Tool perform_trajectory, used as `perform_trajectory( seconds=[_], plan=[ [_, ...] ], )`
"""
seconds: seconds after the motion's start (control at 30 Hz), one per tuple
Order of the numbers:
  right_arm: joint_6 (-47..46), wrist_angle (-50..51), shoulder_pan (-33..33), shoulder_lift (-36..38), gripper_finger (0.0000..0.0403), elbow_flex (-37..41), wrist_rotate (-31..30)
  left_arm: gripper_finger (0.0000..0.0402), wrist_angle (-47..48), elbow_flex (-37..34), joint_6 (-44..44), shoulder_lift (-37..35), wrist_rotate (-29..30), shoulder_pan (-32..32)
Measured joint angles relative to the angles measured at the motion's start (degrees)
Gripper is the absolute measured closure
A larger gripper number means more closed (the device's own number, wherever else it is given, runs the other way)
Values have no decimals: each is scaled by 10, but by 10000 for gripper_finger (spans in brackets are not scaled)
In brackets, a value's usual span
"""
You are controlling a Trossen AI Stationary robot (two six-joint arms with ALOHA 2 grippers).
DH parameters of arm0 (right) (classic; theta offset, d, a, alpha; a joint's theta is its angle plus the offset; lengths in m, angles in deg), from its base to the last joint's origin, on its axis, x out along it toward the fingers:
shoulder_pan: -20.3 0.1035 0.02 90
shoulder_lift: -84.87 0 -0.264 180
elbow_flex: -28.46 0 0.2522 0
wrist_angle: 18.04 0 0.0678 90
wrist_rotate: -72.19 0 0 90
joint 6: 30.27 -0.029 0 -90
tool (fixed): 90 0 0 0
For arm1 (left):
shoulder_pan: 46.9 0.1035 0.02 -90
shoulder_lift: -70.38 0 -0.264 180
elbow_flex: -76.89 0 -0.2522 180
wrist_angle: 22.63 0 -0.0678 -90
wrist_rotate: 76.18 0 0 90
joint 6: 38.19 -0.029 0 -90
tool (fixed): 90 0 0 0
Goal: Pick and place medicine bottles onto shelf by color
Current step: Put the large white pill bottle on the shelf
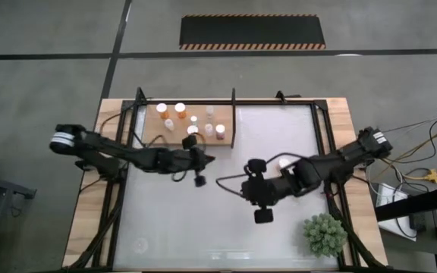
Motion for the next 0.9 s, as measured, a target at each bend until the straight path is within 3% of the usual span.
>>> perform_trajectory(
  seconds=[0.2, 0.37, 0.9],
  plan=[
    [-30, 0, 15, 1, 357, 45, -35, 402, 12, 70, -31, 115, 51, 39],
    [-45, -1, 15, 1, 359, 69, -37, 402, 11, 100, -31, 170, 107, 66],
    [-45, -13, 15, 1, 360, 78, -37, 402, -49, 101, -30, 188, 108, 111]
  ],
)
